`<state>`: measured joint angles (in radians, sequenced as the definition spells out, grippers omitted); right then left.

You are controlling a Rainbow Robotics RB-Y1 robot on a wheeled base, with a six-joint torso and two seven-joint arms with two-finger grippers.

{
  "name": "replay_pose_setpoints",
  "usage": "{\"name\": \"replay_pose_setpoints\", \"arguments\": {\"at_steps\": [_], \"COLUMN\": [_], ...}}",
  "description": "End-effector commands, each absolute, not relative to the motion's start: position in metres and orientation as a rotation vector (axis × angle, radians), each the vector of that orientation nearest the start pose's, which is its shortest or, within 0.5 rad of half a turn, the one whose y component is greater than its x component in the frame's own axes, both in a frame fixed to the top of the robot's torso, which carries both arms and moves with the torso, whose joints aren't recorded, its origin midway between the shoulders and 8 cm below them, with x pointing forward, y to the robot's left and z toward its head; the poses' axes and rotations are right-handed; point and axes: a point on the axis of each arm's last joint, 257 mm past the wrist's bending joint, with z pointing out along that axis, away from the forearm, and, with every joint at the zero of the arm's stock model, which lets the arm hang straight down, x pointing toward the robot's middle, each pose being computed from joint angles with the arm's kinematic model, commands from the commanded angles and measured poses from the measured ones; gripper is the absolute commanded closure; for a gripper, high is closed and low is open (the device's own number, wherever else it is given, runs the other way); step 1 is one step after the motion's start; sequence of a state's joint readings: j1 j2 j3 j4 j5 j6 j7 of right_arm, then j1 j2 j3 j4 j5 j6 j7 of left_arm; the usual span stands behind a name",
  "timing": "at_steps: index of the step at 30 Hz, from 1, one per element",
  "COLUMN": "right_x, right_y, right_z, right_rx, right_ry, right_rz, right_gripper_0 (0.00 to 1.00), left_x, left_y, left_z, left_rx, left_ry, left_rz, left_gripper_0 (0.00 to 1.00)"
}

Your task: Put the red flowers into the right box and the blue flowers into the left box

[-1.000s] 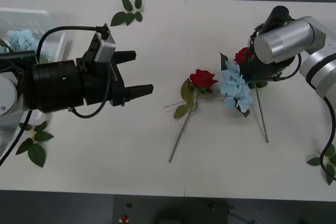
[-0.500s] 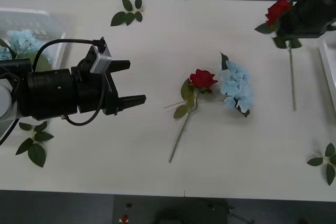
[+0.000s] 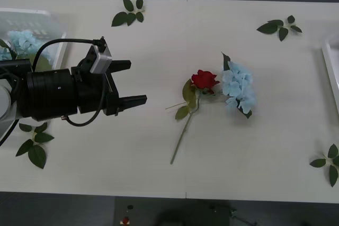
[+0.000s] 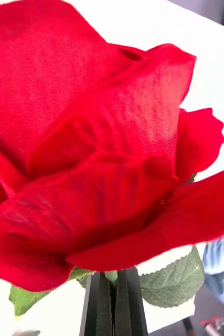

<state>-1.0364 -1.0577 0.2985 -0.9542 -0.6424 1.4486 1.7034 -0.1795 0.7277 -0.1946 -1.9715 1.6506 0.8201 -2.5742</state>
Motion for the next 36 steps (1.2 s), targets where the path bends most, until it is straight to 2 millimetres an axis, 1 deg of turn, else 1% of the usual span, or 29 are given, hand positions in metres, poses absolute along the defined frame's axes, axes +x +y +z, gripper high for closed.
{"name": "replay_pose_setpoints", "arguments": {"at_steps": [1,3,4,5,7,9,11,13,18,20,21,22,23,24,25,26,27,29,31,33,34,35,36], "right_x": [0.560,0.564,0.566,0.569,0.569,0.567,0.570,0.571,0.570,0.570,0.571,0.571,0.573,0.573,0.574,0.575,0.576,0.580,0.584,0.585,0.586,0.586,0.587], "right_y": [-0.596,-0.612,-0.615,-0.621,-0.629,-0.638,-0.640,-0.643,-0.643,-0.642,-0.640,-0.639,-0.637,-0.636,-0.633,-0.632,-0.628,-0.617,-0.594,-0.577,-0.557,-0.547,-0.527], "right_z": [-0.052,-0.067,-0.071,-0.080,-0.090,-0.106,-0.118,-0.124,-0.133,-0.135,-0.136,-0.137,-0.137,-0.138,-0.140,-0.139,-0.142,-0.145,-0.150,-0.150,-0.150,-0.150,-0.147], "right_rx": [-0.070,-0.078,-0.084,-0.091,-0.083,-0.034,-0.016,0.000,0.020,0.029,0.034,0.042,0.042,0.044,0.045,0.049,0.054,0.070,0.090,0.115,0.157,0.185,0.237], "right_ry": [2.542,2.518,2.510,2.493,2.485,2.483,2.469,2.461,2.462,2.465,2.465,2.466,2.464,2.465,2.467,2.466,2.469,2.472,2.492,2.510,2.527,2.533,2.544], "right_rz": [-0.691,-0.738,-0.752,-0.779,-0.800,-0.812,-0.818,-0.828,-0.832,-0.817,-0.803,-0.787,-0.779,-0.768,-0.754,-0.745,-0.718,-0.655,-0.542,-0.452,-0.346,-0.289,-0.184], "right_gripper_0": [1.00,1.00,1.00,1.00,1.00,1.00,1.00,1.00,1.00,0.84,0.71,0.60,0.56,0.49,0.44,0.42,0.39,0.37,0.36,0.36,0.35,0.35,0.34], "left_x": [0.418,0.418,0.418,0.418,0.418,0.418,0.418,0.418,0.418,0.418,0.418,0.418,0.418,0.418,0.418,0.418,0.418,0.418,0.418,0.418,0.418,0.418,0.418], "left_y": [0.070,0.070,0.070,0.070,0.070,0.070,0.070,0.070,0.070,0.070,0.070,0.070,0.070,0.070,0.070,0.070,0.070,0.070,0.070,0.070,0.070,0.070,0.070], "left_z": [-0.103,-0.103,-0.103,-0.103,-0.103,-0.103,-0.103,-0.103,-0.103,-0.103,-0.103,-0.103,-0.103,-0.103,-0.103,-0.103,-0.103,-0.103,-0.103,-0.103,-0.103,-0.103,-0.103], "left_rx": [1.133,1.133,1.133,1.133,1.133,1.133,1.133,1.133,1.133,1.133,1.133,1.133,1.133,1.133,1.133,1.133,1.133,1.133,1.133,1.133,1.133,1.133,1.133], "left_ry": [1.419,1.419,1.419,1.419,1.419,1.419,1.419,1.419,1.419,1.419,1.419,1.419,1.419,1.419,1.419,1.419,1.419,1.419,1.419,1.419,1.419,1.419,1.419], "left_rz": [-0.614,-0.614,-0.614,-0.614,-0.614,-0.614,-0.614,-0.614,-0.614,-0.614,-0.614,-0.614,-0.614,-0.614,-0.614,-0.614,-0.614,-0.614,-0.614,-0.614,-0.614,-0.614,-0.614], "left_gripper_0": [0.00,0.00,0.00,0.00,0.00,0.00,0.00,0.00,0.00,0.00,0.00,0.00,0.00,0.00,0.00,0.00,0.00,0.00,0.00,0.00,0.00,0.00,0.00]}}
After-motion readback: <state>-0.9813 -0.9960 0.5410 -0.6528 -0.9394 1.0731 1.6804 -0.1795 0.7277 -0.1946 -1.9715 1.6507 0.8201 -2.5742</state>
